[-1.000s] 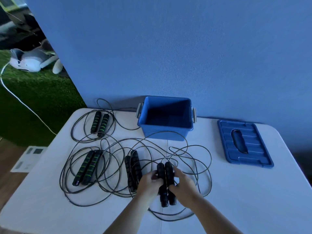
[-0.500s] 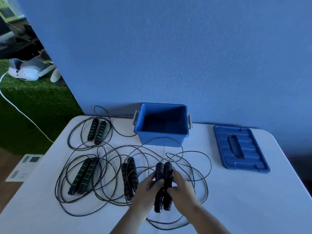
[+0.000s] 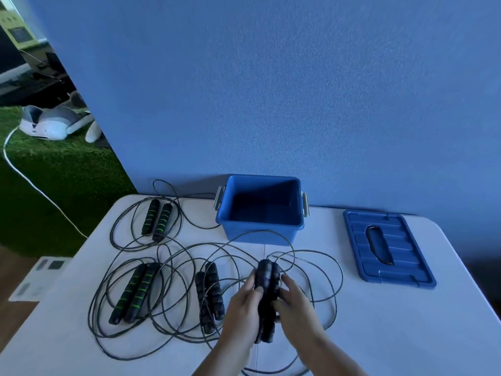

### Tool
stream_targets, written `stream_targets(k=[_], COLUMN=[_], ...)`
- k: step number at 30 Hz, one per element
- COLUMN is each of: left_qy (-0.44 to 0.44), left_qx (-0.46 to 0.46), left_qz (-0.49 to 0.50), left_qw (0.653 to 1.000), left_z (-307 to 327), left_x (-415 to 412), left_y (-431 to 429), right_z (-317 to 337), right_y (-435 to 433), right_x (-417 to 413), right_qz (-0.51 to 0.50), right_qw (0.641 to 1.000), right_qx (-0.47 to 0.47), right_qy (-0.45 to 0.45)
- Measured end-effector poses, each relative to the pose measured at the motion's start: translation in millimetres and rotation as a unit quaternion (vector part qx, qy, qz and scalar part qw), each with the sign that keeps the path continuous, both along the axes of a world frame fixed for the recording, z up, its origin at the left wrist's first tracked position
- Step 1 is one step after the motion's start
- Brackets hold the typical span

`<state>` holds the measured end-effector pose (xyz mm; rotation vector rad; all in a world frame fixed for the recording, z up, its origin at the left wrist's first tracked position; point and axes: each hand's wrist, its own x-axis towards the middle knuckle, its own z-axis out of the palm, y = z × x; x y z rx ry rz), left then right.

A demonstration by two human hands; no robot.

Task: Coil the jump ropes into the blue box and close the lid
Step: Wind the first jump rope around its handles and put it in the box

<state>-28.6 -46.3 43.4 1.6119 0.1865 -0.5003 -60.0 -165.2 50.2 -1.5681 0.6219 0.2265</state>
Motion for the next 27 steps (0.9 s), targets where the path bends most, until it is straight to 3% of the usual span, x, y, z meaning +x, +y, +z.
stream_targets(k=[5, 10, 14, 21, 27], left_qy=[-0.084, -0.166, -0.253, -0.387, -0.406], left_qx=[0.076, 0.169, 0.207, 0.274, 0.287], left_qz=[-0.056, -0.056, -0.073, -0.092, -0.113], left_qw=[0.992, 0.97, 0.942, 0.875, 0.86], left_z=[-0.4, 21.9, 29.9, 13.8, 22.5], left_x=[-11.8, -26.9, -33.1, -39.6, -41.7], left_y=[-15.5, -27.6, -22.9, -16.6, -14.2], right_z=[20.2, 36.2, 37.4, 41.4, 45.7], right_y=[5.7, 5.1, 0.5, -3.0, -4.3], right_x=[1.1, 4.2, 6.3, 0.5, -4.6], right_qz=[-0.106, -0.203, -0.228, -0.199, -0.183], right_qw=[0.978, 0.909, 0.87, 0.88, 0.909], right_qx=[0.179, 0.36, 0.434, 0.43, 0.375], right_qy=[0.032, 0.055, 0.053, 0.042, 0.021])
